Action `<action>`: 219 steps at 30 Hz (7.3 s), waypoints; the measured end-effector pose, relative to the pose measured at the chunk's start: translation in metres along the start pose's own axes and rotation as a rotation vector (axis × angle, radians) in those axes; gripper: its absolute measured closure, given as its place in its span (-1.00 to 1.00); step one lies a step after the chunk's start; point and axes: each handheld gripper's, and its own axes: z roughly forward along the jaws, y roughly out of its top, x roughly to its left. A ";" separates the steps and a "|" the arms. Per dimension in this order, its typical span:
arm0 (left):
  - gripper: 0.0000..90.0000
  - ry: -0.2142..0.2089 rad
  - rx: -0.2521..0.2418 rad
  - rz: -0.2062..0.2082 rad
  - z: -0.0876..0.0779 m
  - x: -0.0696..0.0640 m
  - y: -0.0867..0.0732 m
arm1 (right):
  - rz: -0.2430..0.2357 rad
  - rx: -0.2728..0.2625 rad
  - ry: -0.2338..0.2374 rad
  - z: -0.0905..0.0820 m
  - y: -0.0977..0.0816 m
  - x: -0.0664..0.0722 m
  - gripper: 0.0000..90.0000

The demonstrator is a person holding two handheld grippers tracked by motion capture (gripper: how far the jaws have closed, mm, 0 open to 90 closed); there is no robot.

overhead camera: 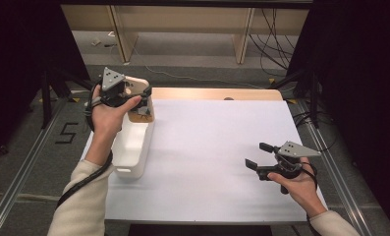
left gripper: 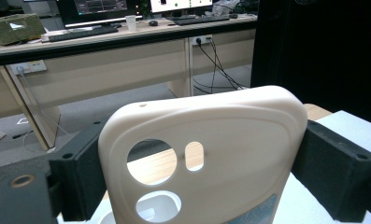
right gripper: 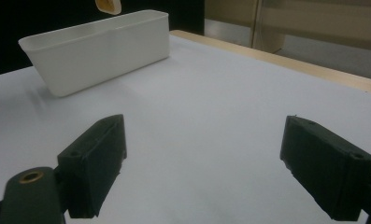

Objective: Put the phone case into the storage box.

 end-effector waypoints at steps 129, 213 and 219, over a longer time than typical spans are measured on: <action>-0.74 0.045 0.086 0.009 0.048 0.037 -0.036 | 0.006 0.005 0.015 0.001 -0.001 0.000 -0.65; -0.74 0.071 0.119 -0.028 0.084 0.050 -0.041 | 0.008 0.010 0.016 0.001 -0.002 -0.002 -0.65; -0.74 0.075 0.117 -0.033 0.085 0.050 -0.041 | 0.007 0.009 0.017 0.002 -0.002 -0.002 -0.65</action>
